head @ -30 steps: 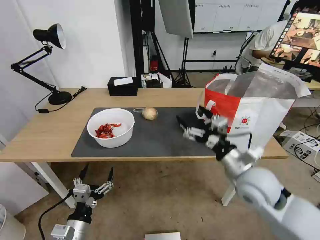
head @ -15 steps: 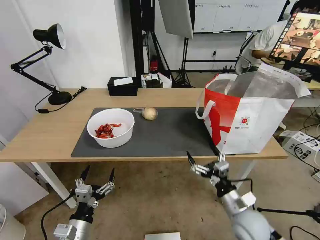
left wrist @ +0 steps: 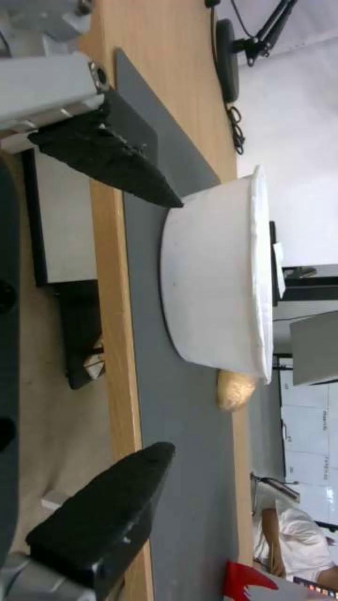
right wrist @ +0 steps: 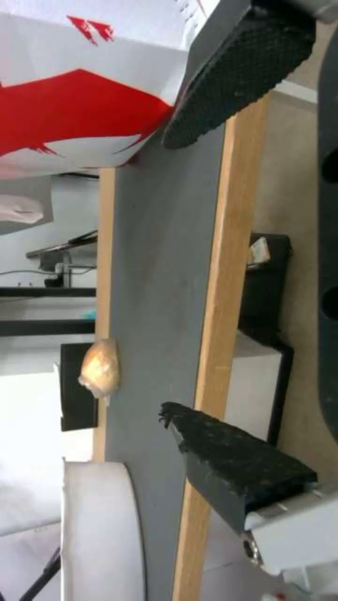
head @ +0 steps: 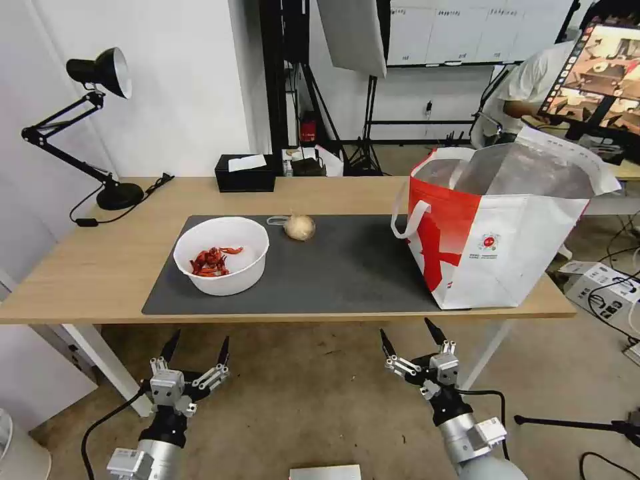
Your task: Pick up the trash from the table and place it into the takeout bag.
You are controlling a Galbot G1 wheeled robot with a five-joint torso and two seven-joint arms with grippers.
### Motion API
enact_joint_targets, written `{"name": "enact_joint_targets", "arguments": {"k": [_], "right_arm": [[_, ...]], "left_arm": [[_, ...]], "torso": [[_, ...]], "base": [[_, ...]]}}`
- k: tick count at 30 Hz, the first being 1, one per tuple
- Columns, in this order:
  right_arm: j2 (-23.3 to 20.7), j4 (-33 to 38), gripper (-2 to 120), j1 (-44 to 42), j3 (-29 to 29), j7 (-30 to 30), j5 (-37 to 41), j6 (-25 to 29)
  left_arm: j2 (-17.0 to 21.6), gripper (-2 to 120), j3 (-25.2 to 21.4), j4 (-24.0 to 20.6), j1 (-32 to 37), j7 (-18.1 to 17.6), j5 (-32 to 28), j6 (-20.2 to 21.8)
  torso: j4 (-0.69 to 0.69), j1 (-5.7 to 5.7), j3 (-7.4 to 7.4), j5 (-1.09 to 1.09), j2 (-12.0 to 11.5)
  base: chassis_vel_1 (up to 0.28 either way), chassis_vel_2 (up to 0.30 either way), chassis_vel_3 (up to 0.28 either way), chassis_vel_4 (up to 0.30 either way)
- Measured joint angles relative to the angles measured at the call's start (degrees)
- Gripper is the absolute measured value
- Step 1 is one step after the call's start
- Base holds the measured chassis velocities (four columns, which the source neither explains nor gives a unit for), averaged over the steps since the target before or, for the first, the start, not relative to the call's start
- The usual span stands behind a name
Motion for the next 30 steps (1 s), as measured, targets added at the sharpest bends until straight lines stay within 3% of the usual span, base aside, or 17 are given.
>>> {"name": "enact_joint_targets", "arguments": {"k": [19, 27, 30], "right_arm": [[-0.13, 3.05, 100, 0.95, -2.04, 1.77, -1.51, -2.45], [-5.92, 7.01, 100, 16.34, -8.22, -0.54, 6.29, -10.31], [-6.83, 4.06, 100, 28.22, -14.3, -0.66, 9.27, -12.55]], "left_arm": [[0.14, 100, 0.13, 0.16, -0.14, 0.0, 0.07, 0.0], [0.51, 100, 0.17, 0.4, -0.67, -0.03, -0.14, 0.03], [0.42, 100, 0.11, 0.41, -0.64, -0.02, -0.24, 0.01]], "torso": [[-0.01, 0.0, 0.0, 0.01, 0.0], [0.0, 0.01, 0.01, -0.01, 0.0], [0.0, 0.01, 0.01, 0.0, 0.0]], "base": [[0.0, 0.0, 0.0, 0.0], [0.0, 0.0, 0.0, 0.0], [0.0, 0.0, 0.0, 0.0]]}}
